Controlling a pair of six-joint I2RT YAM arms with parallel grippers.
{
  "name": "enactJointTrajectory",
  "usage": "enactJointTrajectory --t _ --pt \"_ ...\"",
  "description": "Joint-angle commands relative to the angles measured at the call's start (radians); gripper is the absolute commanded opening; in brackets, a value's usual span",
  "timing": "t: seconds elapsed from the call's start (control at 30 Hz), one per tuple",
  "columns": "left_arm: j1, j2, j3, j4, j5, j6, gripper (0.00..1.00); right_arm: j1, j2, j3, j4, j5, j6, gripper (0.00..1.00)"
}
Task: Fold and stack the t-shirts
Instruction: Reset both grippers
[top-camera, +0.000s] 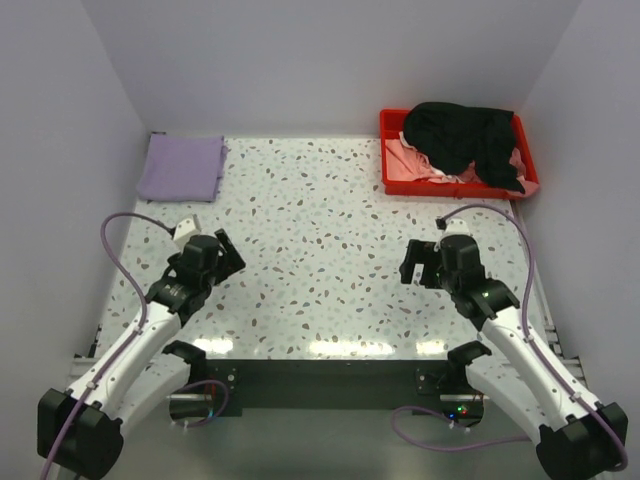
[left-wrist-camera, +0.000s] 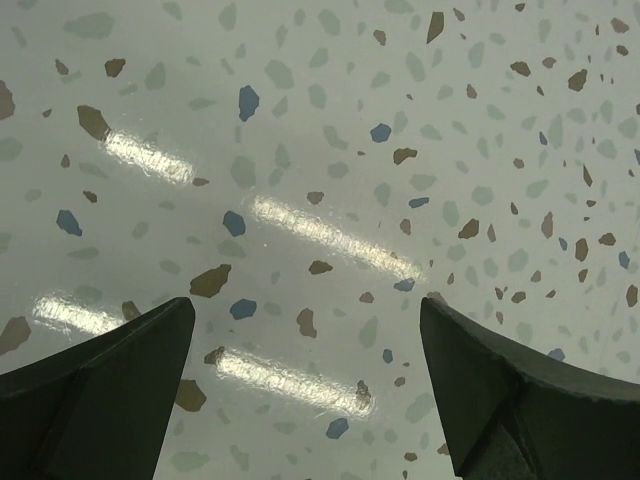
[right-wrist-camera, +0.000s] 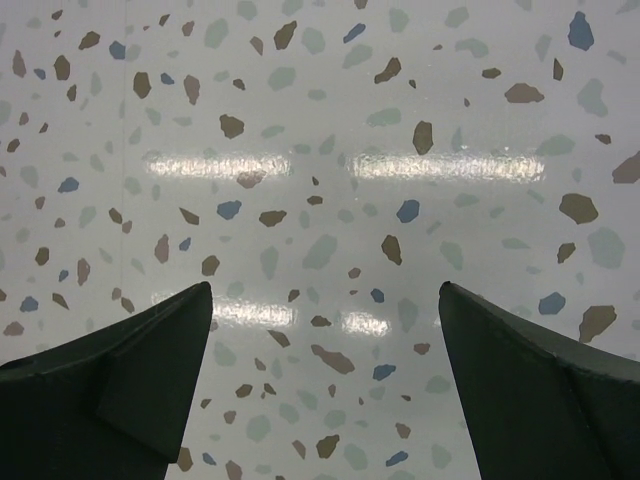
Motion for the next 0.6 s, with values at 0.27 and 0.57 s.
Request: enactJointTrajectory --t 0.27,0.57 --pt "-0.017 -0.038 0.014 0.027 -0.117 -0.042 1.00 0.000 -0.056 -0.024 0.134 0.120 0.005 0.99" --pt "-0.017 -0.015 0.037 0.034 -0.154 -0.040 1.00 -0.002 -0.118 -0.049 0.149 0.156 -0.012 0.99"
